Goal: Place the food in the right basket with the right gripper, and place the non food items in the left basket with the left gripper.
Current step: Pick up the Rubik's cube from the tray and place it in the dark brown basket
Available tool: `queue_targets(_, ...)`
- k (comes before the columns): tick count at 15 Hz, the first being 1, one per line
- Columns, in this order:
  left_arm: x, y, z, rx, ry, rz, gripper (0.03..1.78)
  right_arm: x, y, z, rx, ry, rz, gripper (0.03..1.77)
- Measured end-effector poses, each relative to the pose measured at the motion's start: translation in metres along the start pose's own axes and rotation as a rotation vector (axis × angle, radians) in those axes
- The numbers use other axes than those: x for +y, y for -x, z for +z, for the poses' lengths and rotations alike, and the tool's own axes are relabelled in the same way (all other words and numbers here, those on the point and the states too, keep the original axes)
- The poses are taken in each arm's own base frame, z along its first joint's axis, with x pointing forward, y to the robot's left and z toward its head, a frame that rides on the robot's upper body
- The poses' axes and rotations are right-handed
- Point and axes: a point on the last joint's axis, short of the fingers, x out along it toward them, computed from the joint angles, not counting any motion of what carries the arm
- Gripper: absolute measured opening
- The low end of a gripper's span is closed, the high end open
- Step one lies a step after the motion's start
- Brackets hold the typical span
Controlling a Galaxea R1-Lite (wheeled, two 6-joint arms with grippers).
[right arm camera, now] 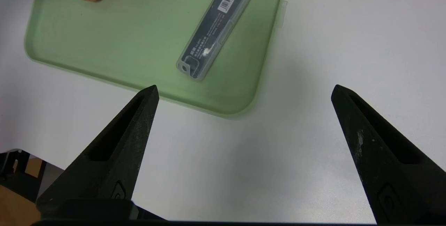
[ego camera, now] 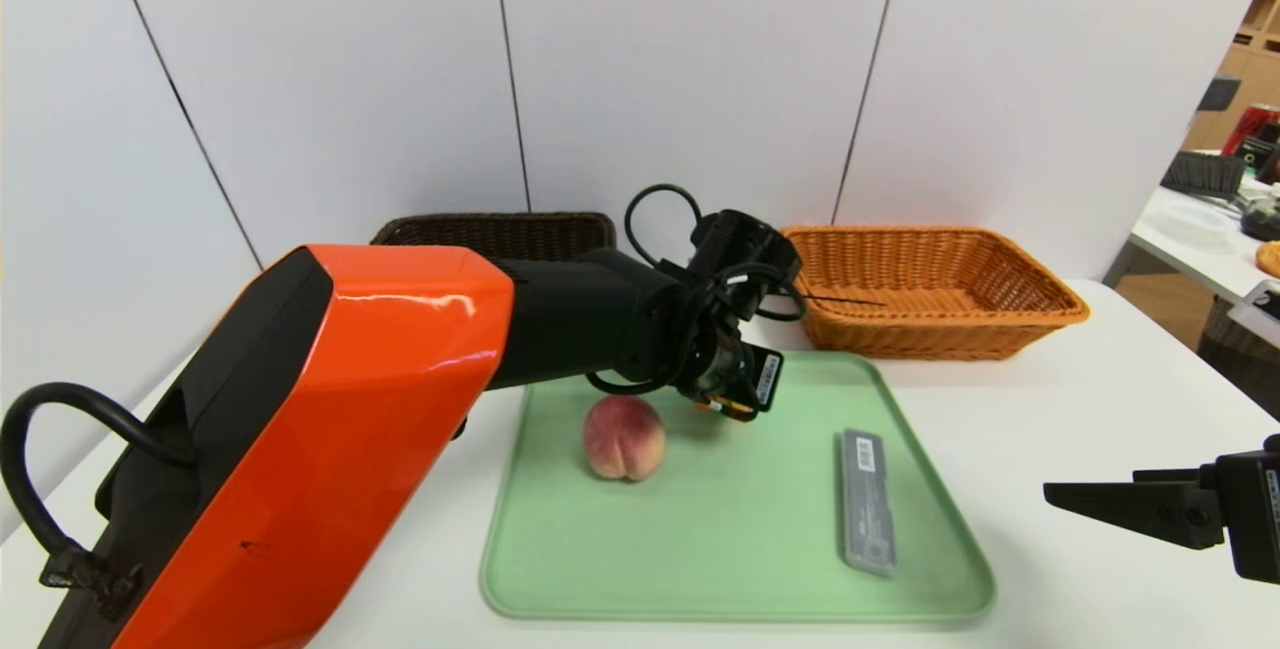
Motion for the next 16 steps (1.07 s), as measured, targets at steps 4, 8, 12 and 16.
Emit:
queue_targets(4, 0.003, 0.015, 0.009, -0.026, 0.008, -0.003, 0.96, 0.0, 0.0, 0.0, 0.0, 0.0, 0.0, 1.71)
queue_targets(8, 0.028, 0.042, 0.031, -0.093, 0.042, 0.023, 0.96, 0.0, 0.001, 0.001, -0.004, 0.002, 0.005, 1.71)
queue_targets(12, 0.063, 0.073, 0.053, -0.172, 0.092, 0.065, 0.96, 0.001, 0.0, 0.001, -0.003, 0.004, 0.008, 1.71)
queue_targets(16, 0.084, 0.108, 0.069, -0.258, 0.13, 0.084, 0.96, 0.0, 0.0, 0.0, 0.001, 0.004, 0.011, 1.71)
